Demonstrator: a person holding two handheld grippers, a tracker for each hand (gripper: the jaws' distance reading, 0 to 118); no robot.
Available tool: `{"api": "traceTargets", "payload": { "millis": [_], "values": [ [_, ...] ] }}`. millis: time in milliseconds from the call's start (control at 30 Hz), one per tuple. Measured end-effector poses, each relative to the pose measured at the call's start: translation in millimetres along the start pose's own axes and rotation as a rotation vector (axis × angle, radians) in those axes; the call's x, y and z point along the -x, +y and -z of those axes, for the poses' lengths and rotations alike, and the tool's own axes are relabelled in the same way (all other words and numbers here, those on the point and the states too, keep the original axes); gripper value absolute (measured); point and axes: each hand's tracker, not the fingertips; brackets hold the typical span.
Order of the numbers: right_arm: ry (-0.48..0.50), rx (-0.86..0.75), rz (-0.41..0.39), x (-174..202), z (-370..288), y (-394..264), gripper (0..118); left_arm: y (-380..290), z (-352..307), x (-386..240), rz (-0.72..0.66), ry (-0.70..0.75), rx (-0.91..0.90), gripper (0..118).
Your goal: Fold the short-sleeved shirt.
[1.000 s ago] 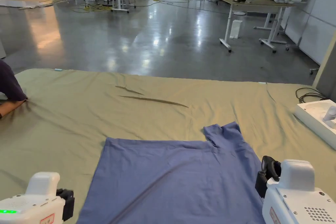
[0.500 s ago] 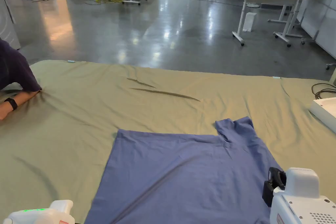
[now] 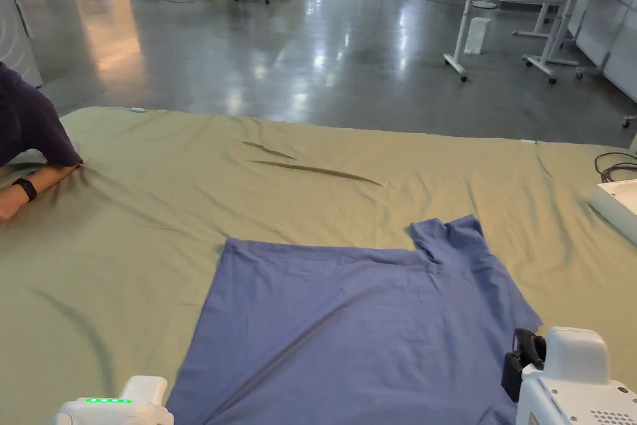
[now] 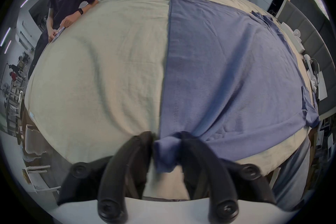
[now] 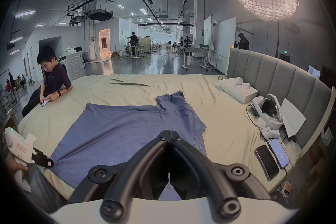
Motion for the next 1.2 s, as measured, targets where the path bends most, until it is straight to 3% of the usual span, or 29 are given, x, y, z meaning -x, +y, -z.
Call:
{"api": "traceTargets", "payload": {
  "millis": [67,100,333,500,600,667,767,833,1100,1200],
  "values": [
    [0.000,0.008,0.002,-1.5,-0.2,-2.7,0,1.1,-0.1,1.1,0.014,-0.019,0.002,10],
    [0.000,0.012,0.004,-2.7,-0.1,-4.1,0,0.7,-0.8,1.9,0.019,-0.024,0.002,8],
    [-0.007,0.038,-0.013,-18.5,-7.3,-8.2,0,1.0,-35.1,19.1,-0.036,-0.099,-0.083,5],
    [-0.033,0.151,-0.024,-44.5,-7.1,-8.7,2,3.9,-61.6,15.2,-0.022,-0.116,-0.155,5],
    [-0.042,0.252,-0.055,-57.8,-3.0,-13.1,26,6.4,-64.7,13.2,-0.015,-0.116,-0.170,5],
    [-0.029,0.334,-0.045,-69.2,2.8,-20.7,29,6.8,-62.9,13.0,-0.006,-0.108,-0.166,5],
    [-0.030,0.480,-0.031,-84.1,15.1,-40.8,50,5.6,-58.3,11.9,0.000,-0.102,-0.156,5],
    [-0.036,0.574,-0.036,-90.5,23.4,-57.2,58,4.0,-55.4,12.5,-0.001,-0.097,-0.155,5],
    [-0.017,0.735,0.041,-99.2,45.7,-115.2,57,-0.5,-44.2,14.7,-0.007,-0.091,-0.125,5],
    [-0.005,0.742,0.045,-91.6,53.5,-120.8,50,-1.2,-42.0,13.1,-0.003,-0.085,-0.116,5]
  ]
}}
